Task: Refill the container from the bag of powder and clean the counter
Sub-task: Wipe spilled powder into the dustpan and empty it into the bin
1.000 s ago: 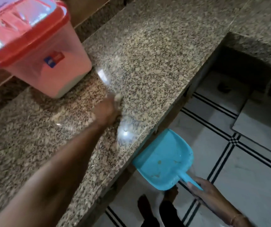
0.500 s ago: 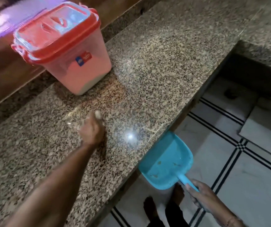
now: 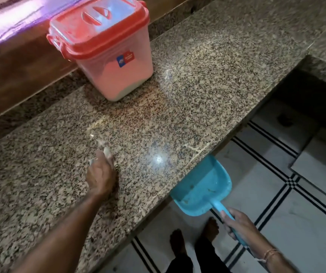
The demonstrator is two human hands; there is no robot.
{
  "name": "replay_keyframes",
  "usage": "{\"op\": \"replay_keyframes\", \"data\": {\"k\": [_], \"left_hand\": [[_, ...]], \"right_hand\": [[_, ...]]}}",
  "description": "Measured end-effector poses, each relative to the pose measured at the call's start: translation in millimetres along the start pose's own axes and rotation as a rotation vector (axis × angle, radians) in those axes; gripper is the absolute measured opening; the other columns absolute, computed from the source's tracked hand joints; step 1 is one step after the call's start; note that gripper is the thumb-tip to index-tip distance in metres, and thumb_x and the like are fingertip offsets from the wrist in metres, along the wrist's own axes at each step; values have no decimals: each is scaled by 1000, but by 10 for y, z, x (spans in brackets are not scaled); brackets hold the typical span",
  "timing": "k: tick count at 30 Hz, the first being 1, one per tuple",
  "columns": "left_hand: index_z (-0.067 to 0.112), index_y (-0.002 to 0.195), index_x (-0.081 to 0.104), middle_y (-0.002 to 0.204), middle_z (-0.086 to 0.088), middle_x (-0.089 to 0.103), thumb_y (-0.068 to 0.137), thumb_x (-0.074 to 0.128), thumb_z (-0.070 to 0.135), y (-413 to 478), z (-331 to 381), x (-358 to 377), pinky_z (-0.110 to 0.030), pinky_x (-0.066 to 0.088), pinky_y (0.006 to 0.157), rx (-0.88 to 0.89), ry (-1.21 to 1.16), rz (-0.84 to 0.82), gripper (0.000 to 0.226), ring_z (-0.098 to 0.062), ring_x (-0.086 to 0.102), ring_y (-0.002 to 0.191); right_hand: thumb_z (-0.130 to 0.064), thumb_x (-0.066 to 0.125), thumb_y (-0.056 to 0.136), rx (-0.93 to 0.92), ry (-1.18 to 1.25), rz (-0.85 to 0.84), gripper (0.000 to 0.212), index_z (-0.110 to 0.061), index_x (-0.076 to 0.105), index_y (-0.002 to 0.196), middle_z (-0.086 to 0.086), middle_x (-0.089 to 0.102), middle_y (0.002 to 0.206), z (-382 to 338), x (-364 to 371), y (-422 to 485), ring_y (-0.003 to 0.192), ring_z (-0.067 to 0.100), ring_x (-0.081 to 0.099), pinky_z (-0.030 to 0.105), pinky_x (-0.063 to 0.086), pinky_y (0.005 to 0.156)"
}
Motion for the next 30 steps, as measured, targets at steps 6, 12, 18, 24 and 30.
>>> {"op": "replay_keyframes", "data": {"k": [6, 12, 18, 24, 30], "left_hand": [[22, 122, 45, 94, 4, 60, 111, 33, 39, -594, 1219, 405, -19, 37, 55, 253, -237, -224, 23, -6, 52, 71], [20, 120, 54, 84, -3, 69, 97, 11, 74, -632, 873, -19, -35, 54, 52, 113, -424, -203, 73, -23, 63, 64], [15, 127, 42, 89, -4, 58, 108, 40, 37, -1091, -431, -113, -35, 51, 49, -228, 48, 0, 28, -19, 57, 67], [17, 129, 47, 99, 3, 56, 110, 39, 35, -1269, 1101, 385, -16, 38, 60, -124, -98, -58, 27, -14, 56, 76], [22, 123, 38, 88, 3, 61, 100, 14, 65, -1100, 1343, 201, -39, 58, 48, 1, -153, -69, 54, -22, 64, 64]], "right_hand": [[-34, 58, 102, 23, -32, -61, 37, 3, 61, 107, 3, 45, 62, 43, 68, 45, 45, 9, 40, 23, 34, 43], [-33, 58, 102, -49, -106, -115, 35, 1, 61, 103, 4, 47, 64, -23, -54, 89, 51, 13, 42, 26, 35, 47], [-39, 58, 102, -19, -143, -202, 33, -6, 62, 100, 2, 50, 65, -3, -355, 191, 55, 14, 44, 28, 38, 50], [-37, 57, 103, -14, -219, -323, 36, -2, 62, 105, 0, 50, 65, -143, -662, 373, 56, 12, 44, 25, 39, 49], [-30, 57, 104, -169, -361, -435, 32, -7, 55, 82, 4, 46, 63, -420, -925, 556, 51, 15, 41, 27, 33, 48]]}}
Point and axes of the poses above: each hand's wrist, its own y-axis towards the middle knuckle, its own x-axis out of the palm, z = x × y, the point moved 3 cm from there along y, towards the middle knuckle
